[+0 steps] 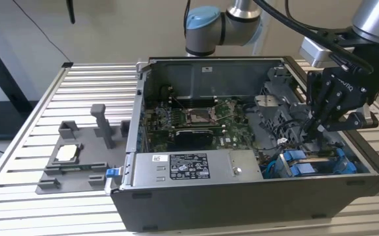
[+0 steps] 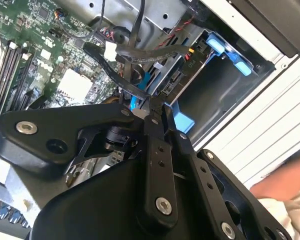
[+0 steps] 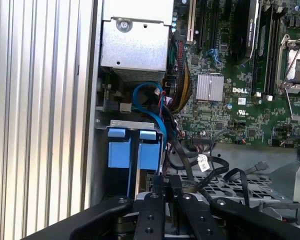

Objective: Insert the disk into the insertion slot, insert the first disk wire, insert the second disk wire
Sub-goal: 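Insert the second disk wire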

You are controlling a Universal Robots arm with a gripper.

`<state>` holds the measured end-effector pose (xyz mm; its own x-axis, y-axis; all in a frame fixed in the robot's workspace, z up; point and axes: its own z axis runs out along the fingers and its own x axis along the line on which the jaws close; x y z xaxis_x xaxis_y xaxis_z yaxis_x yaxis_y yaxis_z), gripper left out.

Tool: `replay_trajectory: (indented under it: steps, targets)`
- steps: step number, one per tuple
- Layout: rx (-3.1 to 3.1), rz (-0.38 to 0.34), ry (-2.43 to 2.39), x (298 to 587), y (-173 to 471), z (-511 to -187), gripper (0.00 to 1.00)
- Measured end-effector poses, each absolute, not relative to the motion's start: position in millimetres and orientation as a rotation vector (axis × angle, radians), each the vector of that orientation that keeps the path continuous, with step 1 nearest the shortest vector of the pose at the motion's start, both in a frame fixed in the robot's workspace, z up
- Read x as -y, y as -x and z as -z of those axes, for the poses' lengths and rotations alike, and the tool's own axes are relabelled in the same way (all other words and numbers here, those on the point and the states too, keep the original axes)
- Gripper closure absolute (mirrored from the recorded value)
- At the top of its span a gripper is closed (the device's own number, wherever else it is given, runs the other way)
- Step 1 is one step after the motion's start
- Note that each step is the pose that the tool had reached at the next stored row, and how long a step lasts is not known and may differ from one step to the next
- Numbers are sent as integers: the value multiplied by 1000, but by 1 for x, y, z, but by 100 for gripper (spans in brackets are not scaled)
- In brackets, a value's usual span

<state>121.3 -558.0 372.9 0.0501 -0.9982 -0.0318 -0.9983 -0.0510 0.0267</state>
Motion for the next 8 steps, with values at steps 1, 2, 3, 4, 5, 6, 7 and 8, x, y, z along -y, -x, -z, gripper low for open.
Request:
replay_trajectory:
  steps: [1,2,3,4,5,6,7,8]
  targets:
    - [-2162,-65,2275,558,-121,-373,84]
    - [-2162,-65,2275,558,-121,-373,84]
    - [-2162,-66,2274,558,-121,-373,84]
    - [-2160,-70,2272,558,-121,-372,84]
    - [-2155,-80,2267,558,-121,-372,84]
    - [-2150,-90,2262,559,-121,-372,84]
    - [-2149,-93,2262,559,-122,-371,84]
    - [-2150,-95,2262,560,-122,-370,84]
